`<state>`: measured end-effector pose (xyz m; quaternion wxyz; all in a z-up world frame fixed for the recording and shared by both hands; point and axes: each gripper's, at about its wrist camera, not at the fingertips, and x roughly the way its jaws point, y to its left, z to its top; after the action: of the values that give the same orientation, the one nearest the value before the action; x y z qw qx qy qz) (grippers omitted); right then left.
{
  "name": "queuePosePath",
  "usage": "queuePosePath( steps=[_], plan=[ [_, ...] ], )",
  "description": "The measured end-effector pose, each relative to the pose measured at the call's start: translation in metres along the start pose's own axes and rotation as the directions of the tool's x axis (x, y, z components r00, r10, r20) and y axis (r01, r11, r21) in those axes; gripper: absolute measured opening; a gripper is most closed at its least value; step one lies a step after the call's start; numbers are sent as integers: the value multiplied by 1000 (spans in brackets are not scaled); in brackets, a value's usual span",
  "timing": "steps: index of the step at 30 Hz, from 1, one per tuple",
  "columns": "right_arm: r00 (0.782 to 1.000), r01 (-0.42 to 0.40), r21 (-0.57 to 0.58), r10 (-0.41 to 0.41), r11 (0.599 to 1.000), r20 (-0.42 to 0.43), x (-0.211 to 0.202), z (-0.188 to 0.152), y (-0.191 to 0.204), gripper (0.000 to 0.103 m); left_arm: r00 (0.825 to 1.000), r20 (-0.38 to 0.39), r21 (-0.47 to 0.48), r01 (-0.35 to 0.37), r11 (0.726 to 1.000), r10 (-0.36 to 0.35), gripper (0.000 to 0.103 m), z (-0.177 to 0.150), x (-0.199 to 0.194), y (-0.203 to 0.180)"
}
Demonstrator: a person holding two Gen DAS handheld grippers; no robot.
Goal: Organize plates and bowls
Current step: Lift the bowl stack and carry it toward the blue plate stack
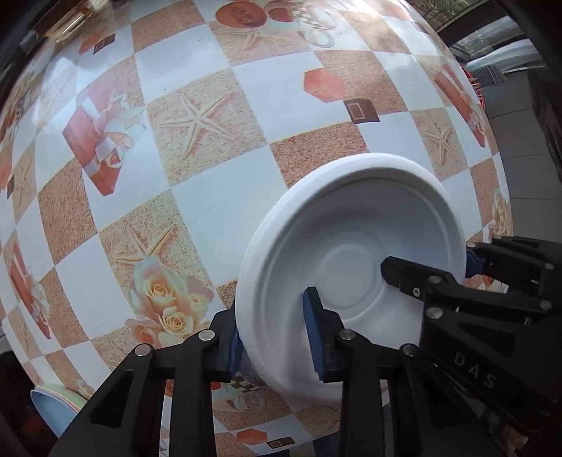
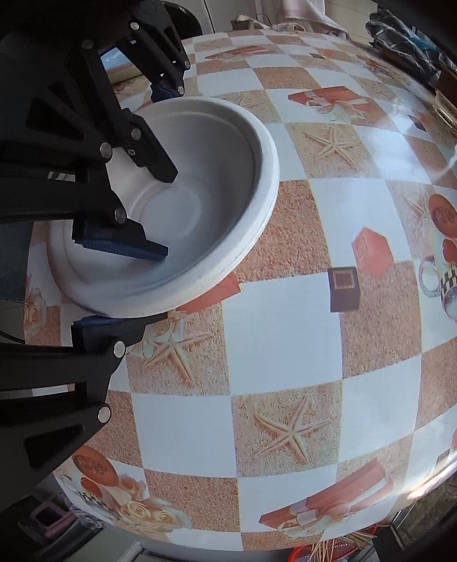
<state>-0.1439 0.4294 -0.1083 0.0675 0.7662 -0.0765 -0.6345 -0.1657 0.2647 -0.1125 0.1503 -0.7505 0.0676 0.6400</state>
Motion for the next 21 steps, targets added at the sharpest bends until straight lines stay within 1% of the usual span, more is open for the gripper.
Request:
queuePosePath(
  steps=[8, 13, 21],
  plan=[
    [1000, 10, -66, -12, 998, -28, 12, -17, 41, 29, 1000, 10, -36, -4, 999, 4, 34, -27, -1, 29],
    [999, 17, -131, -23, 991, -47, 22, -30, 76, 29, 1000, 22, -51, -17, 999, 18, 35, -55, -1, 53],
    [996, 15, -200, -32, 980, -80, 39, -50, 127, 30, 998, 38, -91, -45, 995, 49, 36, -102, -1, 88]
  ],
)
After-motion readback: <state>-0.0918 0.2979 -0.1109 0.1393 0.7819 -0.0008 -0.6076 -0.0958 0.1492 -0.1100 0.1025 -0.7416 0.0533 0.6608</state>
